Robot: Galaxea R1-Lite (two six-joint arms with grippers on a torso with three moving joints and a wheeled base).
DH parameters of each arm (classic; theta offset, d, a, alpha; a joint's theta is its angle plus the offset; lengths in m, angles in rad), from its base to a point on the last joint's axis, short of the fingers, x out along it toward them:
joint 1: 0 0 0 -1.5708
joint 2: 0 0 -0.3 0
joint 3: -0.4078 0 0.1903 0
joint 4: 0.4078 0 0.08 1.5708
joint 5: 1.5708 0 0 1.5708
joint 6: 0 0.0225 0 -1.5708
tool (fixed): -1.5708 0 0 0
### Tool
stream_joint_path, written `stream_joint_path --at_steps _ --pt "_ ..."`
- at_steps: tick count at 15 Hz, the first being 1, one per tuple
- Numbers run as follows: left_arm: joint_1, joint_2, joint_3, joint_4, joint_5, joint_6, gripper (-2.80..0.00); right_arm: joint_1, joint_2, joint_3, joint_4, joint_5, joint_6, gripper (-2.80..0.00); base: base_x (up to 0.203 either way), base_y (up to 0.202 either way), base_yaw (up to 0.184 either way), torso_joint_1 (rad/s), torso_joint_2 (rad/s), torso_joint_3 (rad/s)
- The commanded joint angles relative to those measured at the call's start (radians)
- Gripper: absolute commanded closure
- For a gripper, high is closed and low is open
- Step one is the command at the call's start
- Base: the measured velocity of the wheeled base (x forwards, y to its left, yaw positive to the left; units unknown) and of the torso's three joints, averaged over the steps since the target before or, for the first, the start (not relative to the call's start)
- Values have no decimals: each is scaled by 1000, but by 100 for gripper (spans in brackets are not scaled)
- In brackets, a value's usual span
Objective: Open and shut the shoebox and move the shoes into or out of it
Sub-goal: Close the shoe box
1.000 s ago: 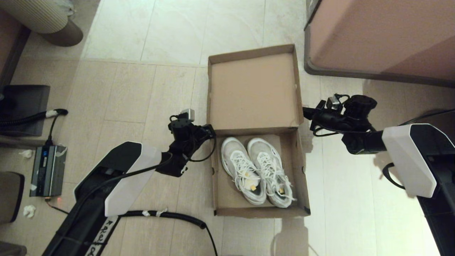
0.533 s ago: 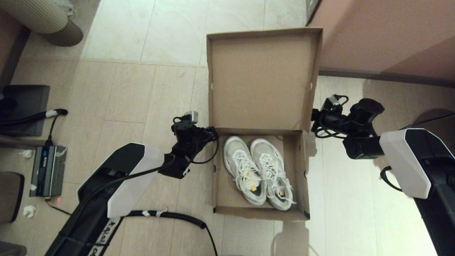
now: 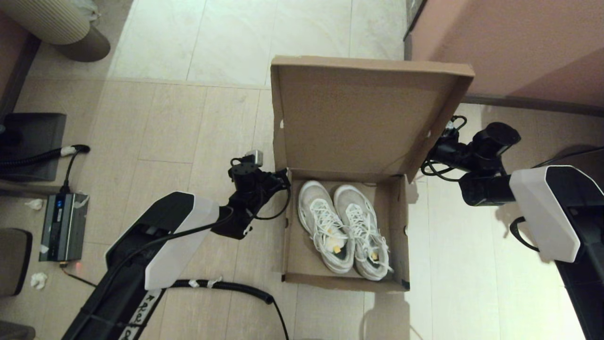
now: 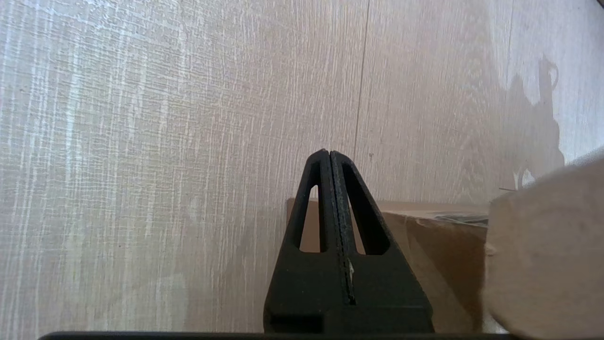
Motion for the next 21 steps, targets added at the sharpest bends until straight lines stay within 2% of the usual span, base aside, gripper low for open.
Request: stream_joint_path --at_steps 1,5,9,11,14,19,21 --pt "0 6 0 -6 1 -2 0 0 -42 2 -8 8 27 0 0 0 0 0 0 0" --pt "1 -10 2 -29 13 -1 0 -16 -116 4 -129 24 243 0 0 0 0 0 0 0" --pt "11 -32 6 -31 29 -1 0 -29 -200 4 -141 87 360 0 0 0 0 0 0 0" --pt "12 -79 51 -35 46 -2 0 -42 -224 5 -141 119 385 0 0 0 0 0 0 0" --pt "5 -188 192 -58 46 -3 0 -48 -231 6 -137 140 402 0 0 0 0 0 0 0" --pt "-39 -463 608 -146 38 -28 0 -43 -232 41 -136 156 423 0 0 0 0 0 0 0" --pt "-23 -560 704 -200 41 -34 0 -44 -262 76 -136 157 436 0 0 0 0 0 0 0"
